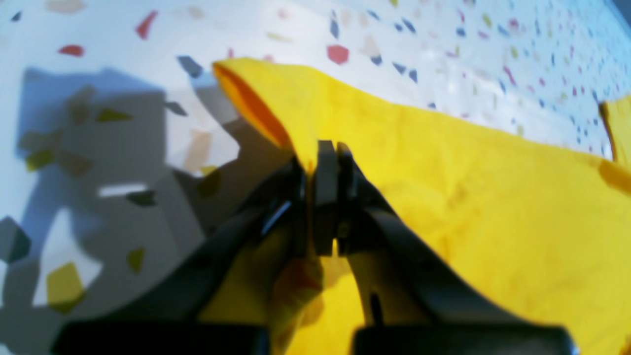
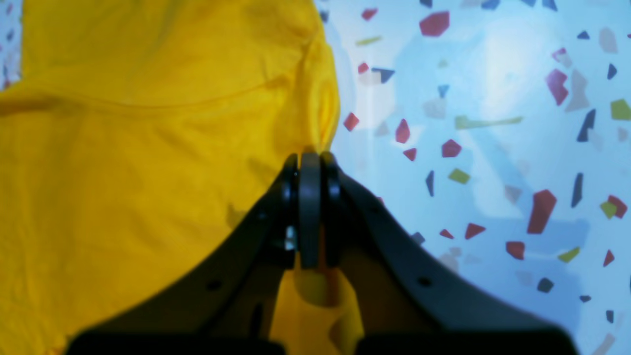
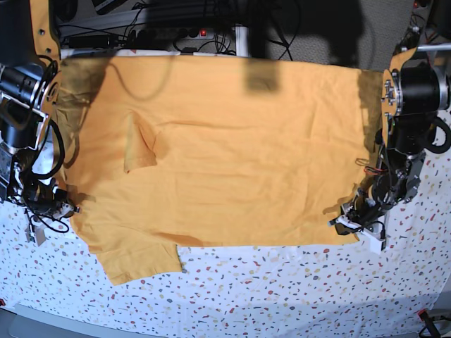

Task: Fold the T-shirt properly
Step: 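Grasp the shirt's side edges with both grippers and pull outward, then lift the hem edge with both grippers and fold it toward the collar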

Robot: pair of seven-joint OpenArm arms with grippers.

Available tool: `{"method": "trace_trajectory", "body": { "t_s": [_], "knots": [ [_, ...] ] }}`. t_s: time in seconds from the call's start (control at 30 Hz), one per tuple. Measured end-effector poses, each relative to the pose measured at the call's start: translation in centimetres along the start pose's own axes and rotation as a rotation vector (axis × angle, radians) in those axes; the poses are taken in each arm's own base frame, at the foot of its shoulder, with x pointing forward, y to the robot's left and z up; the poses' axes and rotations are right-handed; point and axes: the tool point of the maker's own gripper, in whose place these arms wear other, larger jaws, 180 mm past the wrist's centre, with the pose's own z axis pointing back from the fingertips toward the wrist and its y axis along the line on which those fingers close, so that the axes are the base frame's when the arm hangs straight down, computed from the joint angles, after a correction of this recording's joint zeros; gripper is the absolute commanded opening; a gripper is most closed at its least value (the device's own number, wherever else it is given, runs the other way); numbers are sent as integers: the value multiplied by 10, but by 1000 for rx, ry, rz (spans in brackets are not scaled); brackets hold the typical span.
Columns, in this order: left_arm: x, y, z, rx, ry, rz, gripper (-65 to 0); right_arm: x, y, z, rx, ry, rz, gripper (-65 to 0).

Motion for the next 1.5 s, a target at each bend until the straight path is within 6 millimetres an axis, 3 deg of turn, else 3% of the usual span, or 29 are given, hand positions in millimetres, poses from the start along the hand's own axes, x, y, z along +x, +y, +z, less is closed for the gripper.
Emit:
{"method": "trace_trajectory", "body": {
  "t_s": [0.2,0.37,0.47,0.73,0.97,1.17,1.33,1.5],
  "knots": [
    [28,-23,4,-46,12,-86,-650,14,2,8,-4,-36,34,-650],
    [40,-34,9,-64,34,-134,-650,0,6,16,3,-51,63,-650],
    [43,-42,13,-103,56,-91,-650,-7,9,24,5,-40,95,-650],
    [43,-46,24,-150,91,-43,-650,-1,22,49,-19,-85,237,-650],
    [28,-34,66,-179,104,-112,-650,-3,38,70,-26,-108,345,-650],
    [18,-44,101,-195,77,-257,-650,-13,47,84,-32,-106,404,-650],
    [13,-50,121,-194,85,-358,-650,-13,34,106,-81,-144,393,-650],
    [0,-56,127,-207,112,-375,-650,-16,14,131,-118,-187,333,-650]
  ]
}}
